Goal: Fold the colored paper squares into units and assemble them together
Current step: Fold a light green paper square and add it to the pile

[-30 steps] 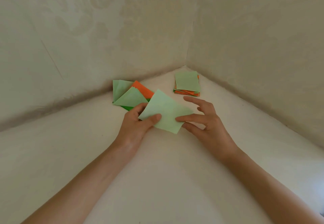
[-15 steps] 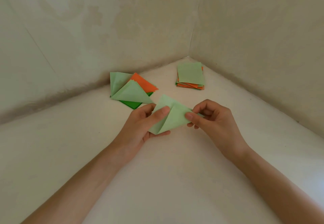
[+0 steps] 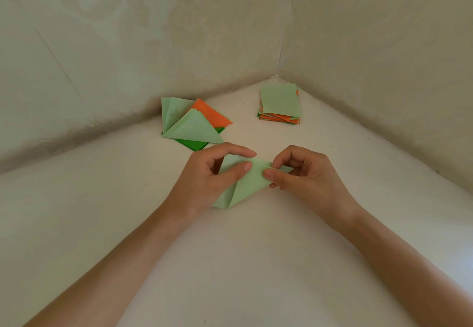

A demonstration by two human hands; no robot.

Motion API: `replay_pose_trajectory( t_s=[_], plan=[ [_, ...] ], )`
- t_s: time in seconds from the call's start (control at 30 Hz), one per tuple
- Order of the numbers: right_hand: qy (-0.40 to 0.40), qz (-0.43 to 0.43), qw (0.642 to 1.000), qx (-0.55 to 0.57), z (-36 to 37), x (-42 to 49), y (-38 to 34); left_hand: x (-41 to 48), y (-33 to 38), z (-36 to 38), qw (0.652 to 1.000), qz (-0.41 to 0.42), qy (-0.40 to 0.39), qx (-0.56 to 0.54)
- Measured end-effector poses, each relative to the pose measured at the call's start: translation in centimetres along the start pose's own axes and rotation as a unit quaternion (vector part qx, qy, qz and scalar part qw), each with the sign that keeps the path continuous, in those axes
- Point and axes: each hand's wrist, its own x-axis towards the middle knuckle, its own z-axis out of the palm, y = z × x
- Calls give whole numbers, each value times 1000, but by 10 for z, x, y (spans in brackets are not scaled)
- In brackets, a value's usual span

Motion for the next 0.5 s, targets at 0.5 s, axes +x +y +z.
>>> replay_pose_trajectory(
  t_s=[0.5],
  plan=[
    [11,-17,1000,0,0,1,0,1,-1,0,999,39,-15,28]
  ],
)
